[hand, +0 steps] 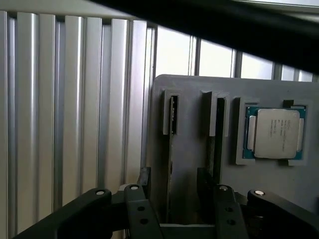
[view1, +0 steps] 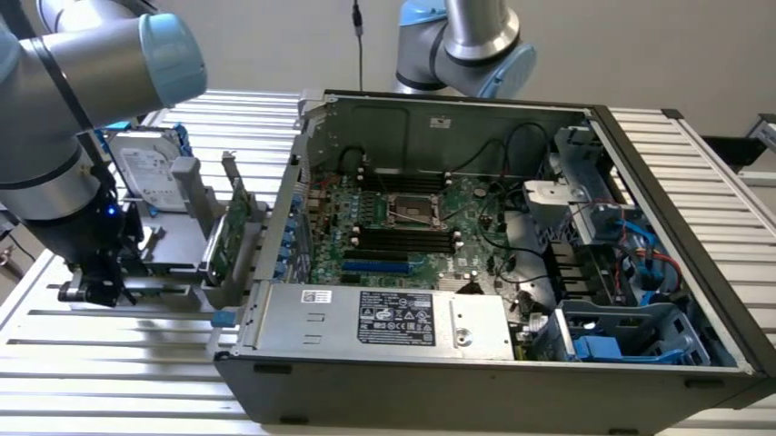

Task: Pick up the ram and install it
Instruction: 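Pick up the ram and move it above insertion slot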

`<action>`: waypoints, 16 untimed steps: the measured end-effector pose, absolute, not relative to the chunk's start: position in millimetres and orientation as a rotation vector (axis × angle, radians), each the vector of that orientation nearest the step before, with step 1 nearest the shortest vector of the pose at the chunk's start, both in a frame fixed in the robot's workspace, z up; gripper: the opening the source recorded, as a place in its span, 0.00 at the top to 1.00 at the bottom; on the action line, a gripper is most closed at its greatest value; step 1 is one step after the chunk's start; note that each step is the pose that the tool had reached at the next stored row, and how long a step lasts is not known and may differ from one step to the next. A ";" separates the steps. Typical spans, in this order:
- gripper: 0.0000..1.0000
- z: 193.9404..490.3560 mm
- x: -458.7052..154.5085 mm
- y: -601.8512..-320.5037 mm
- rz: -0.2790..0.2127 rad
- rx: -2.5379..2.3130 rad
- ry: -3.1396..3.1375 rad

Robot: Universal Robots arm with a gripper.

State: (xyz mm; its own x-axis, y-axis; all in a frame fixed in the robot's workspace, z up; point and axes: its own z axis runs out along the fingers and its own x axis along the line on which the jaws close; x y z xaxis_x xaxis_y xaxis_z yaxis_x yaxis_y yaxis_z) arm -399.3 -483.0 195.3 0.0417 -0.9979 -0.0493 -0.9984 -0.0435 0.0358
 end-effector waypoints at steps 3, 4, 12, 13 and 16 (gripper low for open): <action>0.50 194.9 -399.2 -483.0 0.102 -2.258 2.163; 0.50 194.8 -399.2 -483.0 0.105 -2.256 2.161; 0.59 193.3 -399.0 -483.0 0.118 -2.249 2.155; 0.59 193.1 -399.0 -483.0 0.119 -2.249 2.154; 0.68 193.0 -399.0 -483.0 0.121 -2.249 2.154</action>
